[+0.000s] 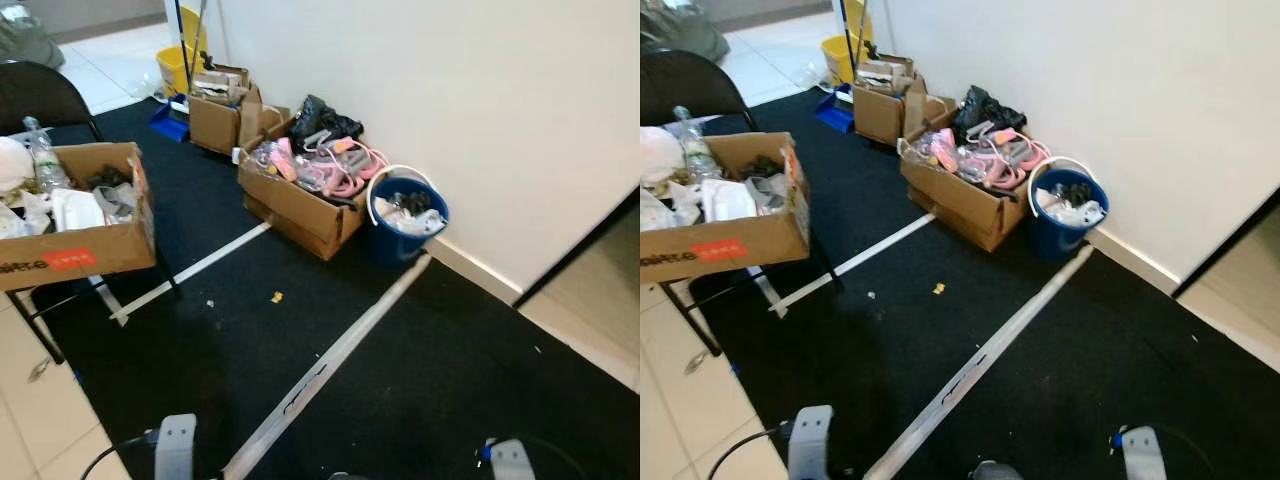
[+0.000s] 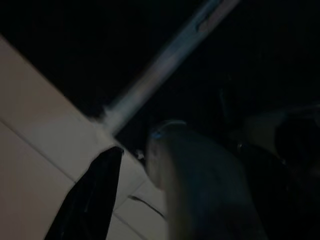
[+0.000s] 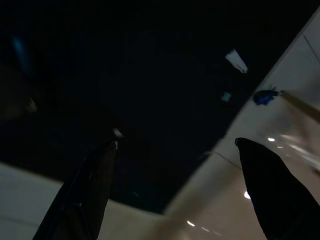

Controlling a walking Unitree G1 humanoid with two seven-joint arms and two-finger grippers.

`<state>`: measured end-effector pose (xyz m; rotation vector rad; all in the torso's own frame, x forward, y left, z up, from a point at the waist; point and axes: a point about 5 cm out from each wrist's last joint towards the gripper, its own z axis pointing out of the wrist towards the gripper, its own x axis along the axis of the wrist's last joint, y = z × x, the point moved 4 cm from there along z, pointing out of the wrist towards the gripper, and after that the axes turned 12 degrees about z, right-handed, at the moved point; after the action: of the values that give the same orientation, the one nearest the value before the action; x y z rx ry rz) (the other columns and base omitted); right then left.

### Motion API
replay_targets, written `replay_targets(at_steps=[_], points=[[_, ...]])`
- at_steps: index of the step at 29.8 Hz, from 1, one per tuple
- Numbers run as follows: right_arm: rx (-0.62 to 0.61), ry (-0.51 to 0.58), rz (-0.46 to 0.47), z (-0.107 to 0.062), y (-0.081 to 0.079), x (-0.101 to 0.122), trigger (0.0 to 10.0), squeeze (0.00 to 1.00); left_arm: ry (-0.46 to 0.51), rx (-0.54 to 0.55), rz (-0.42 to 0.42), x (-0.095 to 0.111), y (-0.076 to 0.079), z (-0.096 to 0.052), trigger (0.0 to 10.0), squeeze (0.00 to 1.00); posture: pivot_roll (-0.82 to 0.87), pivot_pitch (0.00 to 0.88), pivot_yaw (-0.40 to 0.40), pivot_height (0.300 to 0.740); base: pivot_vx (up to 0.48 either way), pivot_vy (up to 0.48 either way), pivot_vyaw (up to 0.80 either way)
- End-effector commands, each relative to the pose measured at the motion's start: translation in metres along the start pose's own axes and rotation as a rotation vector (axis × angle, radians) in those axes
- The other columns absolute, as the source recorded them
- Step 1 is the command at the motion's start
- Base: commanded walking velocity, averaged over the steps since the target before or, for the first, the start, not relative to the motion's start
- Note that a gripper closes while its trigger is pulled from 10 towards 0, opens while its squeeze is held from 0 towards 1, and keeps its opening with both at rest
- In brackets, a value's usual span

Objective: Picking trash to rubbish bin

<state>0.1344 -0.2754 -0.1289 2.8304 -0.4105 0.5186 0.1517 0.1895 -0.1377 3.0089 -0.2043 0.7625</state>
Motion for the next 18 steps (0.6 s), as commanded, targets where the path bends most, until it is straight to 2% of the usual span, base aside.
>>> replay_targets(at_steps=[1,3,6,8,13,17,18], points=[[-0.007,-0.031,0.010,0.000,0.001,-0.013,10.0,0.00,-0.066,-0.002,0.022,-0.019,0.001,-0.003,10.0,0.00,0.09,0.021,-0.048,0.740,0.000,0.000,-0.77],[-0.007,-0.032,0.011,0.000,0.000,-0.013,10.0,0.00,-0.066,0.000,0.022,-0.019,0.000,-0.003,10.0,0.00,0.09,0.021,-0.048,0.740,0.000,0.000,-0.77],[0.000,-0.053,0.029,-0.001,-0.007,-0.023,10.0,0.00,-0.042,0.059,0.016,-0.011,-0.014,-0.003,10.0,0.00,0.09,0.000,-0.036,0.740,0.000,0.000,-0.77],[0.001,-0.054,0.030,-0.001,-0.007,-0.023,10.0,0.00,-0.041,0.067,0.017,-0.010,-0.015,-0.003,10.0,0.00,0.09,0.000,-0.036,0.740,0.000,0.000,-0.77],[0.018,-0.022,0.031,0.000,-0.014,-0.012,10.0,0.00,-0.013,0.134,0.021,0.003,-0.030,-0.004,10.0,0.00,0.06,0.000,0.001,0.740,0.000,0.000,-0.77],[0.037,0.007,-0.002,0.000,-0.022,-0.004,10.0,0.00,-0.003,0.122,0.023,0.008,-0.034,-0.004,10.0,0.00,0.02,0.006,0.033,0.740,0.000,0.000,-0.77],[0.046,0.007,-0.011,0.000,-0.027,-0.005,10.0,0.00,0.010,0.133,0.043,0.014,-0.039,-0.004,10.0,0.00,0.02,0.016,0.035,0.740,0.000,0.000,-0.77]])
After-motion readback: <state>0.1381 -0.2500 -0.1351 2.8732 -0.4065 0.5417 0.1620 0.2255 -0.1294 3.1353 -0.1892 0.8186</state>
